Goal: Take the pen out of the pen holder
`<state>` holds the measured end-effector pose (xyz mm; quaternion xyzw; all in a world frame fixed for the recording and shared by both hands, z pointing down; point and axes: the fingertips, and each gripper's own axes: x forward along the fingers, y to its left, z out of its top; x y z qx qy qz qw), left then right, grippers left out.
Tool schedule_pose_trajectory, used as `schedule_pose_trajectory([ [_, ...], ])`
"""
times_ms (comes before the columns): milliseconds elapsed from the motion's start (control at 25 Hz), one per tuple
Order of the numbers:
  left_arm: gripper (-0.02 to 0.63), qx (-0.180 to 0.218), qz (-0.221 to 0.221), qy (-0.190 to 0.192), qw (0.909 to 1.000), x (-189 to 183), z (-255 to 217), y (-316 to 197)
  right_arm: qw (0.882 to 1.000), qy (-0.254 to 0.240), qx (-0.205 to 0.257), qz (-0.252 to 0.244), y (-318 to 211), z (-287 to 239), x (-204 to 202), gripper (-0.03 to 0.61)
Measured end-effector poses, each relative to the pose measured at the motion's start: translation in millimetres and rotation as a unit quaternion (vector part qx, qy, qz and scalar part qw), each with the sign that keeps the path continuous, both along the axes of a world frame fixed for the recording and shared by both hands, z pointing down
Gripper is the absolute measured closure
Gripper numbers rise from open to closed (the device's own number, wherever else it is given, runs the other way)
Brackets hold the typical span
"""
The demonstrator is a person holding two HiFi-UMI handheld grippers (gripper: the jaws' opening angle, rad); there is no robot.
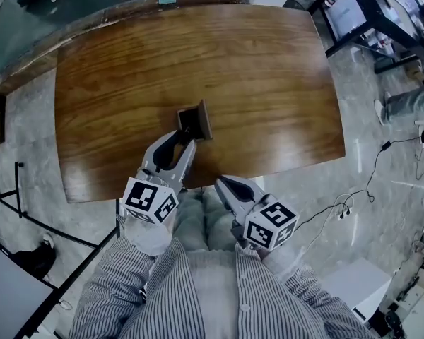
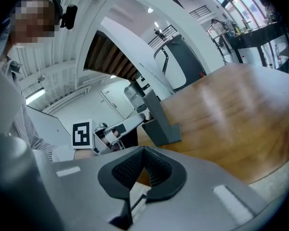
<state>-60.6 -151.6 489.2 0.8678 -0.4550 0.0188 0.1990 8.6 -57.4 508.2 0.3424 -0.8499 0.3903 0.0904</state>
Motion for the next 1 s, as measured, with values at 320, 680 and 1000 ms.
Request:
schedule_pose_trajectory([
  [320,0.512,0.006,-0.02,-0.005,0.9998,-7.8,-6.2,-6.4,1.0,-0.002,0.003,0.003,-1.1,-2.9,2.5,0.578],
  [680,0.552,0.024,-0.031,0.01,0.9992,-10.0,-27.8,-7.8,1.0,-0.005,0.027,0.0,-2.2,-18.5,4.3,0.578],
  [1000,0.555,0.05,-0.043,0.034,0.9972,-13.2,-65.5,-6.0,0.998,-0.011,0.069,-0.002,-13.8,-47.6,7.0,0.578],
])
